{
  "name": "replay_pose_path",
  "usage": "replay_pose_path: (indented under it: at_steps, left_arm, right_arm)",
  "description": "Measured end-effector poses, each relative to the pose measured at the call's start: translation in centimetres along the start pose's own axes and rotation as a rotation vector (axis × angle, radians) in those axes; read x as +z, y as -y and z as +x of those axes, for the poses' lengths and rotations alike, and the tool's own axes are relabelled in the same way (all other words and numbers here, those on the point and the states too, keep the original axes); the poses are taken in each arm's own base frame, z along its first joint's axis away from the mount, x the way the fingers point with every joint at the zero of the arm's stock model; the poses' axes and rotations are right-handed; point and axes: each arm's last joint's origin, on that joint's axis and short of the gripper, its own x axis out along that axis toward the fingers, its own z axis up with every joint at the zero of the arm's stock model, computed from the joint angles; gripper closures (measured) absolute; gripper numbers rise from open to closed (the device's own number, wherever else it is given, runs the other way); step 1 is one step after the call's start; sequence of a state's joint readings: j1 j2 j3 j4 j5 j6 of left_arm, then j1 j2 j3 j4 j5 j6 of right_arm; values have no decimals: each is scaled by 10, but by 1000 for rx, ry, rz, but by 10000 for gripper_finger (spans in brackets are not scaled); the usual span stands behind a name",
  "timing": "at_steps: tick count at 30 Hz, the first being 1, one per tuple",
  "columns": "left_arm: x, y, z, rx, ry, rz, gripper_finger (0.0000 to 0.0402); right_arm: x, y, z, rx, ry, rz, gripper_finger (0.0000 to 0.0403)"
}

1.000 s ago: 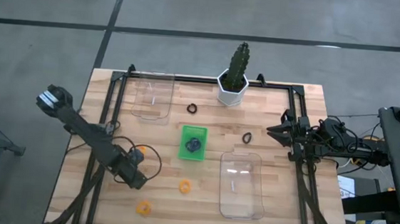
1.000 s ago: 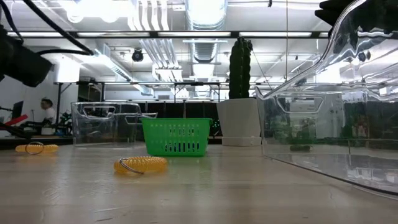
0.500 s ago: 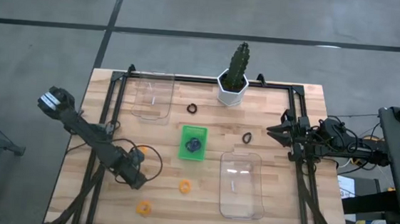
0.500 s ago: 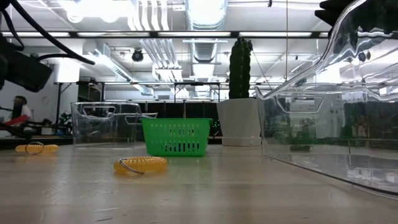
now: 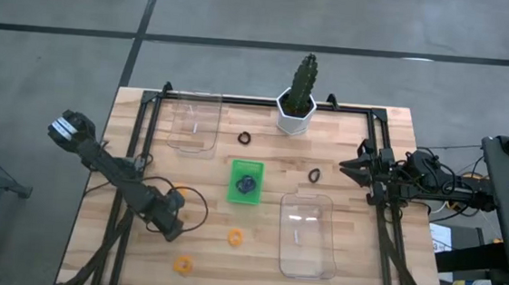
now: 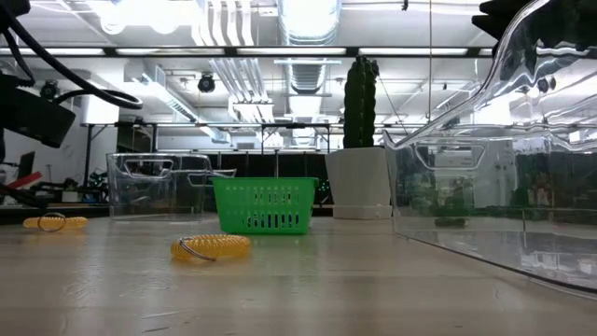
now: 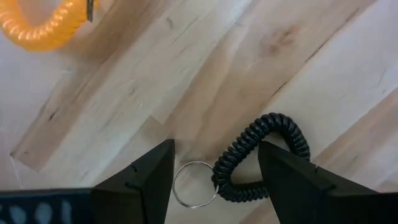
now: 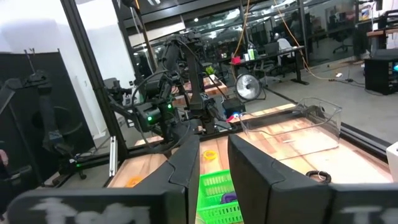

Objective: Sort spring keychains
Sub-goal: Put the bottom black spring keychain into the top transparent bin

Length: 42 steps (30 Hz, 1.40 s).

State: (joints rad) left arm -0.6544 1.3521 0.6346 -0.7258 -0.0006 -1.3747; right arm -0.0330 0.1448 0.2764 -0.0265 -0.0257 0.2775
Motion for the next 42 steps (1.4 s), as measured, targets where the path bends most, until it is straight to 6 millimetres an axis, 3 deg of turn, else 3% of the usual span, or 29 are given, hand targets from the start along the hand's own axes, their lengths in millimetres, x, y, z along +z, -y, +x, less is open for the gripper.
replay_pose_path:
  at_steps: [18, 31, 36, 42]
  left_arm:
    - [4, -3, 3, 37, 143, 97, 177]
    - [2, -13, 12, 56, 140, 89, 181]
    - [2, -13, 13, 63, 139, 87, 223]
    - [2, -15, 13, 77, 138, 86, 311]
  right_arm:
    - [0, 0, 0, -1, -1, 0, 335]
    - [0, 0, 0, 0, -1, 3, 321]
    - [0, 0, 0, -1, -1, 3, 326]
    - [0, 0, 0, -1, -1, 3, 335]
